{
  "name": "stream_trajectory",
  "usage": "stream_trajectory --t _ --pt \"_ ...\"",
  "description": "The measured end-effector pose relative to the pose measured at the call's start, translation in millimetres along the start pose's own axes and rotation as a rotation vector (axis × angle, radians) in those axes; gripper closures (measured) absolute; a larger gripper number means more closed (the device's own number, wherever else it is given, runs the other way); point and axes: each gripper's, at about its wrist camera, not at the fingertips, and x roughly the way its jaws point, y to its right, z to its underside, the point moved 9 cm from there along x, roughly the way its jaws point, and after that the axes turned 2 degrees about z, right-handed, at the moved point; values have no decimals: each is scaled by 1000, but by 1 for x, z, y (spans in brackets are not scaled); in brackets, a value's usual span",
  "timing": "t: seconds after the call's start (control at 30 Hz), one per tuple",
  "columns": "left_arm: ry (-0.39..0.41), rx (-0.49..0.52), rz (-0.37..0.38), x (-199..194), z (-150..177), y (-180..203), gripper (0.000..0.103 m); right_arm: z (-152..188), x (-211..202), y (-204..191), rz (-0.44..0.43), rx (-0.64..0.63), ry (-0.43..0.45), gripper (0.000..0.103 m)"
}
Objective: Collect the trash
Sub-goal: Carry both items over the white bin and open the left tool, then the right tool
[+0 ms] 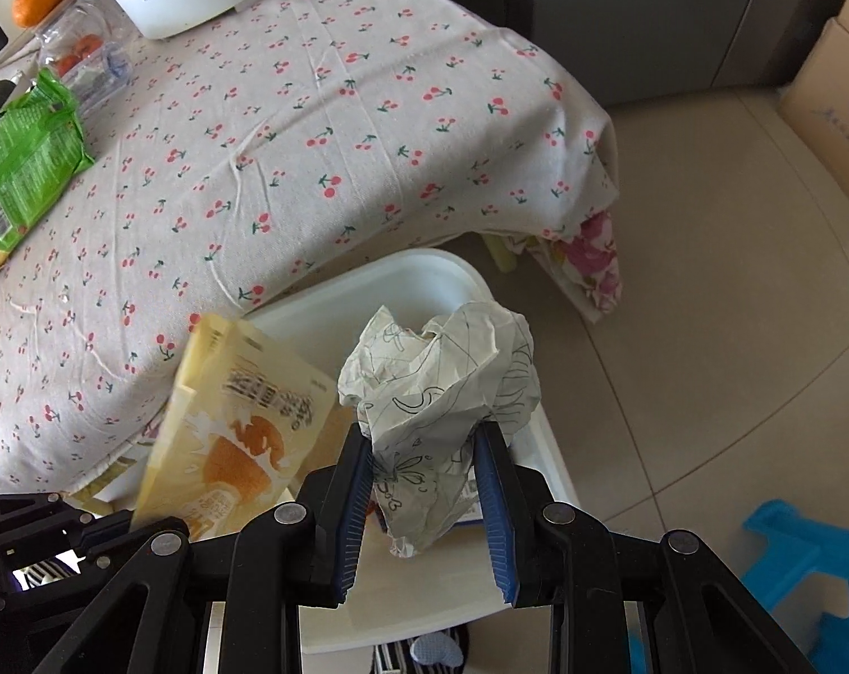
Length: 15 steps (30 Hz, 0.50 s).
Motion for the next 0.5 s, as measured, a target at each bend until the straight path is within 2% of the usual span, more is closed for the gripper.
stream_trajectory --t 0.07,0.13,0.27,0.4,0.5 --pt "15 -5 -19 -5 0 -5 44 0 2 0 1 -4 -5 70" --pt "24 -11 -36 -10 0 -10 41 0 2 -2 1 -13 -8 70" --pt "50 -3 -92 -24 0 -22 29 2 5 -5 9 -29 -24 70" --pt "65 35 -195 -39 2 -35 20 4 7 -9 4 -34 -38 69" --pt "87 54 -242 -53 5 -42 16 4 8 -14 -4 -45 -51 64"
